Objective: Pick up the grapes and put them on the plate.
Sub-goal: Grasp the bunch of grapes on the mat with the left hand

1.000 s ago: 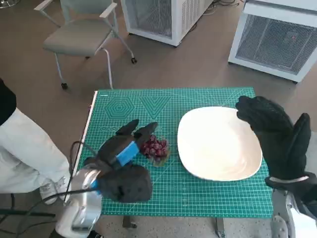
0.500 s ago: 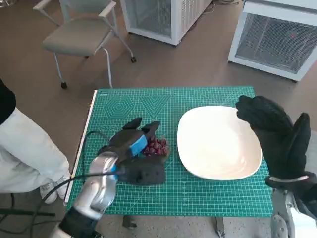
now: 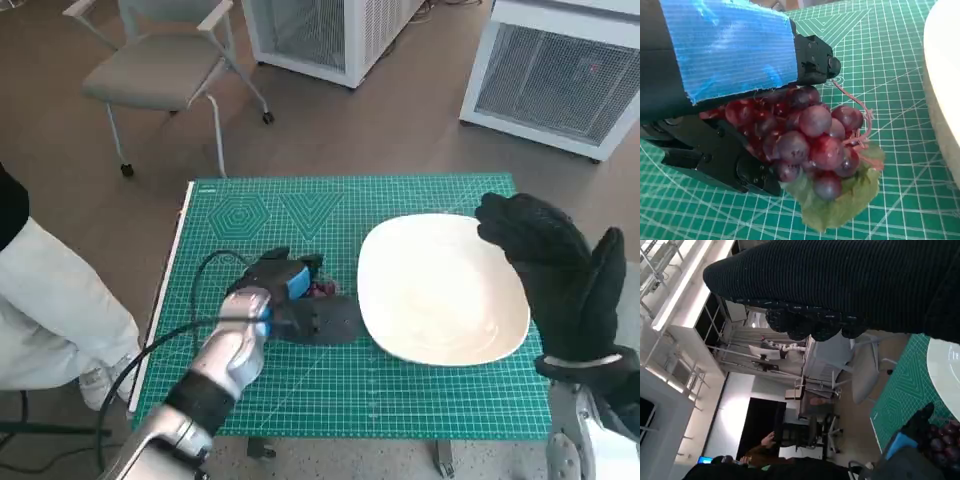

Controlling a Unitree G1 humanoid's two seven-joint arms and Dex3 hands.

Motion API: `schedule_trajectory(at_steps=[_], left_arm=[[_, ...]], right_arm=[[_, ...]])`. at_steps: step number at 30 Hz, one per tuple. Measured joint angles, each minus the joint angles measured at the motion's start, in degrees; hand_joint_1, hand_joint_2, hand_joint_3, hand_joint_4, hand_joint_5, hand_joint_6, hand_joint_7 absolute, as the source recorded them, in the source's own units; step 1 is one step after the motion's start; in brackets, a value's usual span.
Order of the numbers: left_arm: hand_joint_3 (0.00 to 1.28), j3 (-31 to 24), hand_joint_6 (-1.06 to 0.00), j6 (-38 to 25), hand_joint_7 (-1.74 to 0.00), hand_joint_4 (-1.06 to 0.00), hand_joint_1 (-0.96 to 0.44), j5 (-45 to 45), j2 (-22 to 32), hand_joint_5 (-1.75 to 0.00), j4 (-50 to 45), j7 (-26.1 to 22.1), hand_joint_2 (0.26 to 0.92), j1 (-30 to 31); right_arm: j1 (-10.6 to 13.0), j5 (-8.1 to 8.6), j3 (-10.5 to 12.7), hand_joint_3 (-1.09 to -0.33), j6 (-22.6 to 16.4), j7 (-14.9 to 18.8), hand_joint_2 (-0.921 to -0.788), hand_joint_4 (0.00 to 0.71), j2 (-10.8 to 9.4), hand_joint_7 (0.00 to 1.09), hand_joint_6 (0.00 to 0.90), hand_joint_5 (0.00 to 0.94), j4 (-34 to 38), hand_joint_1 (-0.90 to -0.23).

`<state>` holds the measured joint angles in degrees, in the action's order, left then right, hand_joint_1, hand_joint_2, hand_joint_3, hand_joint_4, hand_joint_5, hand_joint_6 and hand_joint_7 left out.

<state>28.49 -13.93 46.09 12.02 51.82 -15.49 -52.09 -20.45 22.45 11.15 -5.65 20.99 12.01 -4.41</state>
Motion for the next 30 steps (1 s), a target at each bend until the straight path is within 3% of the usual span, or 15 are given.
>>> schedule_trajectory(at_steps=[11, 13, 16, 19, 26, 28, 30], left_arm=[[0.08, 1.65, -0.23, 1.98, -0.01, -0.08, 0.22, -1.04, -1.07, -0.01, 5.81, 0.41, 0.869, -2.94], [0.13, 1.88, -0.25, 2.5, -0.01, -0.09, 0.23, -1.23, -1.08, -0.01, 6.19, 0.78, 0.848, -3.07], [0.34, 2.06, -0.27, 3.26, 0.0, -0.11, 0.23, -1.51, -1.07, 0.0, 6.66, 1.37, 0.745, -3.17], [0.46, 2.13, -0.28, 4.03, 0.0, -0.12, 0.23, -1.86, -1.07, -0.01, 7.4, 2.0, 0.692, -3.36], [0.54, 2.17, -0.3, 5.3, -0.01, -0.16, 0.22, -2.3, -1.1, -0.01, 9.42, 3.4, 0.674, -3.96], [0.54, 2.17, -0.32, 5.53, -0.01, -0.21, 0.21, -2.45, -1.12, -0.03, 10.1, 3.82, 0.682, -4.19], [0.49, 2.17, -0.34, 5.68, -0.01, -0.28, 0.2, -2.62, -1.15, -0.22, 10.63, 4.21, 0.717, -4.36]], right_arm=[[0.64, 0.01, 0.19, -0.602, 0.09, 0.0, -0.921, 0.362, 0.2, 1.04, 0.255, 0.919, -0.28, -0.321], [0.72, 0.01, 0.22, -0.603, 0.09, -0.01, -0.921, 0.362, 0.26, 1.04, 0.255, 0.919, -0.3, -0.321], [0.78, 0.01, 0.26, -0.604, 0.09, -0.01, -0.921, 0.361, 0.28, 1.04, 0.255, 0.92, -0.3, -0.321], [0.8, -0.02, 0.25, -0.604, 0.09, -0.02, -0.921, 0.361, 0.28, 1.04, 0.255, 0.921, -0.3, -0.321], [0.81, -0.1, 0.18, -0.604, 0.09, -0.17, -0.921, 0.361, 0.27, 1.04, 0.255, 0.921, -0.3, -0.321], [0.81, -0.1, 0.14, -0.604, 0.09, -0.2, -0.921, 0.361, 0.26, 1.04, 0.255, 0.92, -0.3, -0.321], [0.81, -0.1, 0.14, -0.604, 0.09, -0.21, -0.921, 0.361, 0.26, 1.04, 0.255, 0.92, -0.29, -0.321]])
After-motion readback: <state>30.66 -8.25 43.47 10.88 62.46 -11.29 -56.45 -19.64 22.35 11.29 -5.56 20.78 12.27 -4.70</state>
